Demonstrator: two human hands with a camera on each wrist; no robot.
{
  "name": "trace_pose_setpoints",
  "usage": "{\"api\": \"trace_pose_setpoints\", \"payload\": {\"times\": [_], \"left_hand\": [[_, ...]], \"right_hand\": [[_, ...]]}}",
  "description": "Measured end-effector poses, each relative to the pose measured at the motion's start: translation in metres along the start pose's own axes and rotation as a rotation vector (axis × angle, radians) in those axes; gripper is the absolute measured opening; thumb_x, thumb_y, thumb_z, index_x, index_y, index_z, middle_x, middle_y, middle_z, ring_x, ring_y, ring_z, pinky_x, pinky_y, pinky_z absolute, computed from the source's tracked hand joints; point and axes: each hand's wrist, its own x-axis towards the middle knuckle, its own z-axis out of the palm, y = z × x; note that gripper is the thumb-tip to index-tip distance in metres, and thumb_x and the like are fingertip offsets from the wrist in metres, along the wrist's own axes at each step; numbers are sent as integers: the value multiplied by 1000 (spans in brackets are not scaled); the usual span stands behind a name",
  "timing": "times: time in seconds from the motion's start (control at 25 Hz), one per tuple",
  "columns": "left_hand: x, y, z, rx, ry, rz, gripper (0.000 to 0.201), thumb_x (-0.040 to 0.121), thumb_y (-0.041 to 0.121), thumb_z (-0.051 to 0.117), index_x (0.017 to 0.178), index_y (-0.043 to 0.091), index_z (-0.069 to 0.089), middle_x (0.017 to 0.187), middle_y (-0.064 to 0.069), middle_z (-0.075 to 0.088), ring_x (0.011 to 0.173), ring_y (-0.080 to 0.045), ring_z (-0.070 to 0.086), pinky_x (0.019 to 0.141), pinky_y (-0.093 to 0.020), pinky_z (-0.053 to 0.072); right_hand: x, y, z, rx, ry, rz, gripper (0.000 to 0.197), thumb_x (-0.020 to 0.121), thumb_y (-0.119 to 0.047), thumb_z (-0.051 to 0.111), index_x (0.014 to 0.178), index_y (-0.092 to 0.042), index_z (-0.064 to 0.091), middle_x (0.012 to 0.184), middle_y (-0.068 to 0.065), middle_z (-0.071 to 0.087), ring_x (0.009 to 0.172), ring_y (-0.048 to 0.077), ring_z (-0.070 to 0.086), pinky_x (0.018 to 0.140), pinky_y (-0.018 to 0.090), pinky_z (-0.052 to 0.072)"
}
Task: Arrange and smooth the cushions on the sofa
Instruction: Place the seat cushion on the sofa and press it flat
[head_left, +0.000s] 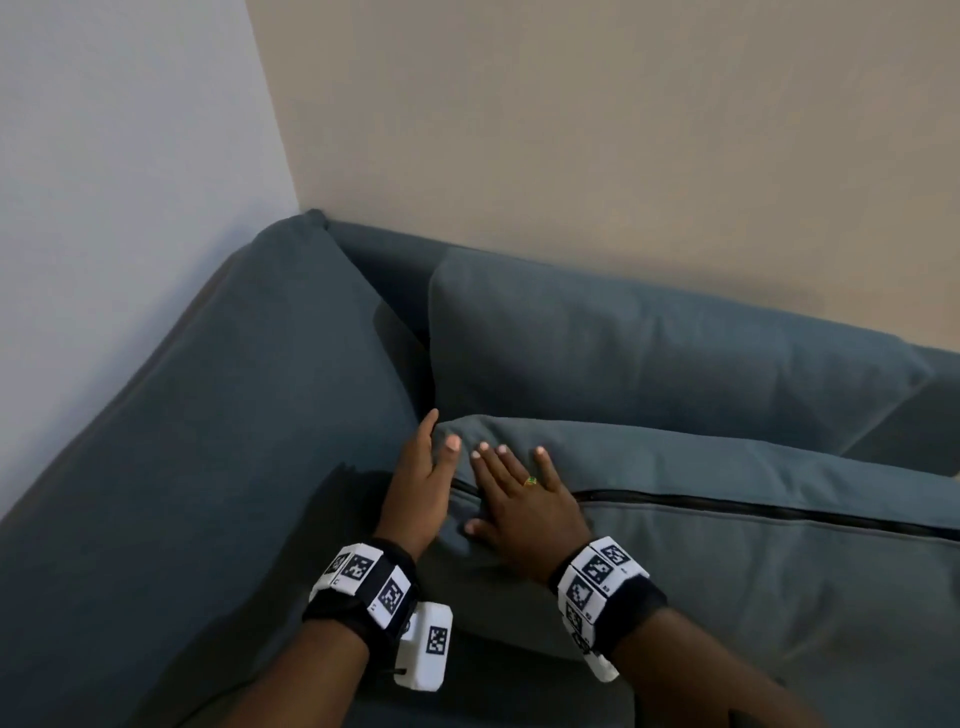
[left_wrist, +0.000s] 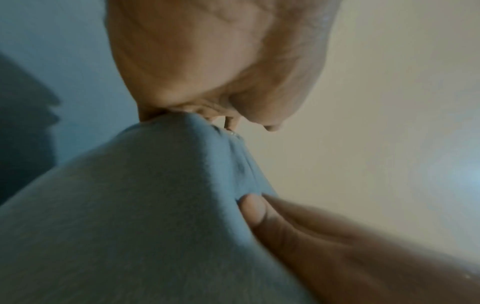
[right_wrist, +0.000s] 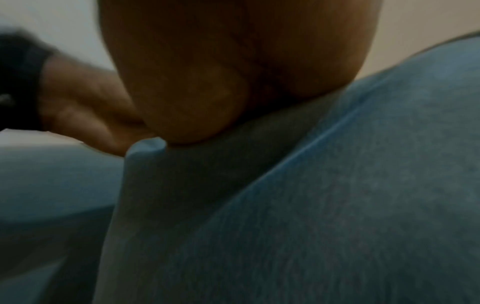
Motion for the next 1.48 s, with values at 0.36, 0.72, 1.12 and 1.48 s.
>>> {"api": "trace_pose_setpoints", "payload": {"times": [0.36,0.72,1.12,1.48], "left_hand": [[-1,9,48,767,312,176,56,100,56,30,146,28,46,165,-11,23,149,-32,28,110,-57,37],[-9,38,92,1082,295,162,70,96,73,17,152,35,37,166,-11,21,155,-36,6,112,-75,3],[-13,68,191,1260,-14,345,93,86,83,26,152,20,43,159,-11,38,149,-32,30,113,-75,7],[-16,92,276,1299,-248,489,119,68,98,29,160,24,22,169,-7,16,156,-30,10,116,-70,2]], "right_hand": [[-33,73,7,52,124,21,74,103,-56,31,162,-26,-1,165,-3,-17,157,22,-2,126,50,-2],[-58,142,-8,133,229,173,70,102,-56,24,163,-25,8,169,-2,-5,157,21,-4,125,45,-6],[-102,220,5,39,68,268,78,93,-63,3,162,-27,6,167,-2,-8,155,22,-10,125,53,1],[-143,282,18,67,39,322,75,94,-60,0,162,-31,10,169,-3,1,157,21,6,124,55,-1]]}}
